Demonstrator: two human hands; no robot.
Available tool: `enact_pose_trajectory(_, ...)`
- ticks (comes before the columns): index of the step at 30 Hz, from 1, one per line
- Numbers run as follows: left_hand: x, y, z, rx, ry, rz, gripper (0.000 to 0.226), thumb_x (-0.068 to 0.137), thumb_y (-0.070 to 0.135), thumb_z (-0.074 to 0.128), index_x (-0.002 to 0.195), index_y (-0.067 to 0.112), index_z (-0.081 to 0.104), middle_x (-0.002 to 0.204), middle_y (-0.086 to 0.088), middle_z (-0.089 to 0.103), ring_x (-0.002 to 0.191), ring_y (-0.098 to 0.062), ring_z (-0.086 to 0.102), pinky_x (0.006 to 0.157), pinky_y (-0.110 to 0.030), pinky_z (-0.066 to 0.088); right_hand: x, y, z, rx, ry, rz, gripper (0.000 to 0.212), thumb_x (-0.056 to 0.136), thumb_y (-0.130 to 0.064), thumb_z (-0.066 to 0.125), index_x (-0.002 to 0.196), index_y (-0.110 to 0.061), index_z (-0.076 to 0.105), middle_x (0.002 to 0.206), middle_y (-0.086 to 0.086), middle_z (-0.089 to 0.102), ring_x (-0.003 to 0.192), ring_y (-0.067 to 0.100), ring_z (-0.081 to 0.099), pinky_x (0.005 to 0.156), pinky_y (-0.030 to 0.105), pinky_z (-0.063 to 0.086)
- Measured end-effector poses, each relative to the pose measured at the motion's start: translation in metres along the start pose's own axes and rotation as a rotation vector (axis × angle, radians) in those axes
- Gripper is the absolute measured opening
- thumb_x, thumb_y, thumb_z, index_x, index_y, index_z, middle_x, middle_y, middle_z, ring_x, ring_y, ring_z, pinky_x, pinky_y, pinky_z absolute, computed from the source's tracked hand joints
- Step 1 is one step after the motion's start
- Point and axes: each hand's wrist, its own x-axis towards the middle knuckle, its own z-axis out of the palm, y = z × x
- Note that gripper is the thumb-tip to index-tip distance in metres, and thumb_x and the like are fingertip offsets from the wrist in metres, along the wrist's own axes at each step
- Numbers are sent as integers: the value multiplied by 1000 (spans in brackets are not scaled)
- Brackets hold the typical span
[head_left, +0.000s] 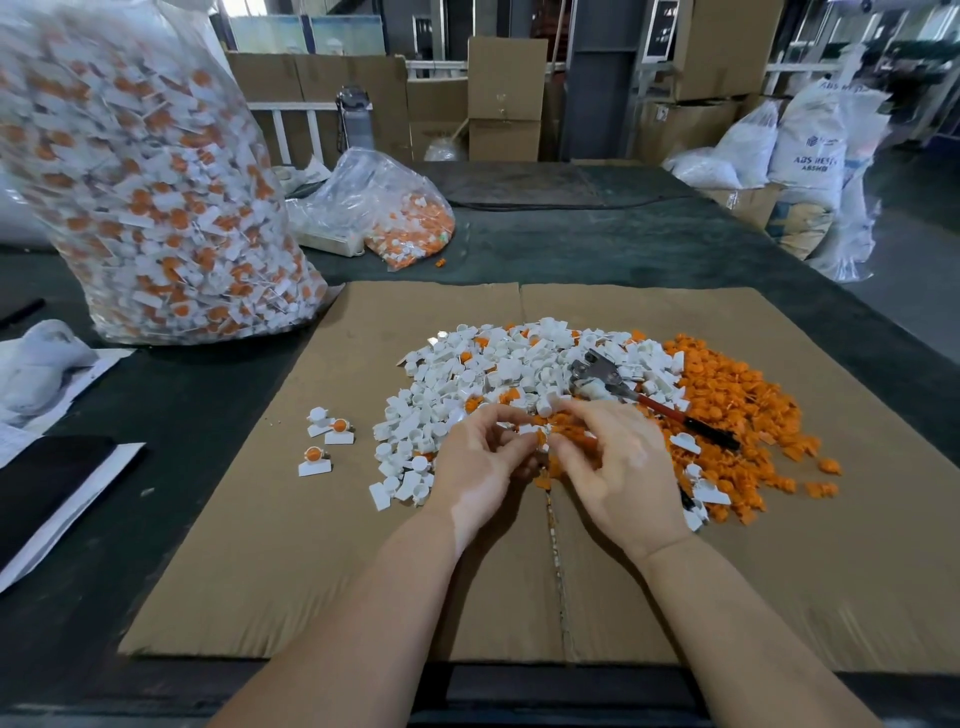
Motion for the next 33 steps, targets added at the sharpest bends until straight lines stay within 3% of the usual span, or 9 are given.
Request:
enact_pose_trajectory(3,3,1,1,-28,19,-24,9,88,2,61,96,8,61,67,-12,59,55,-12,58,60,-20,53,10,8,-9,-214,43,231,34,87,-22,64,117,-6,61,110,11,64,107,29,56,89,43,38)
enact_pose_trajectory(6,6,2,2,-8,44,-38,13,88,2,62,101,5,60,69,-12,59,52,-7,58,60,-19,53,22,18,-21,-429,-269,583,51,90,-40,50,132,-14,43,133,11,46,125,30,37,105,46,23)
enact_pose_trajectory(8,8,3,2,-15,52,-50,14,88,2,61,102,5,60,69,-11,59,52,-5,59,59,-18,53,28,26,-25,-473,-460,688,58,87,-44,46,137,-17,35,141,10,36,132,31,28,111,51,12)
enact_pose_trajectory(14,10,6,6,-11,61,-83,14,89,4,61,102,8,60,68,-7,62,52,-5,60,59,-22,53,35,30,-25,-514,-507,648,64,85,-52,47,138,-19,34,143,10,34,133,32,26,111,56,5)
enact_pose_trajectory(19,12,14,8,-119,89,-138,14,88,3,62,100,10,61,63,-3,67,57,-10,65,51,-20,51,38,22,-35,-534,-341,476,45,87,-48,47,111,-10,48,119,11,50,109,28,44,91,38,37)
enact_pose_trajectory(21,15,18,9,-252,115,-166,15,87,0,62,100,7,60,63,-7,64,55,-15,63,51,-25,49,41,13,-40,-418,-340,452,37,89,-46,45,99,-11,46,104,8,54,94,24,49,76,34,41)
enact_pose_trajectory(24,18,25,9,-345,141,-168,13,86,-1,62,98,4,59,60,-8,62,48,-15,58,53,-28,50,45,0,-45,-115,-463,502,35,91,-44,44,86,-9,46,76,2,52,66,17,47,55,29,32)
enact_pose_trajectory(28,18,37,9,-432,214,-183,10,87,-4,59,94,4,60,61,-7,59,44,-8,55,44,-18,49,44,-15,-52,288,-666,616,30,90,-30,46,72,-6,46,69,11,43,61,21,38,56,31,29)
enact_pose_trajectory(33,16,40,5,-380,252,-223,10,90,-2,57,98,3,58,66,-9,56,46,-9,52,47,-17,49,42,-20,-57,540,-794,755,9,86,-11,45,81,-6,51,70,11,52,60,19,52,55,30,42)
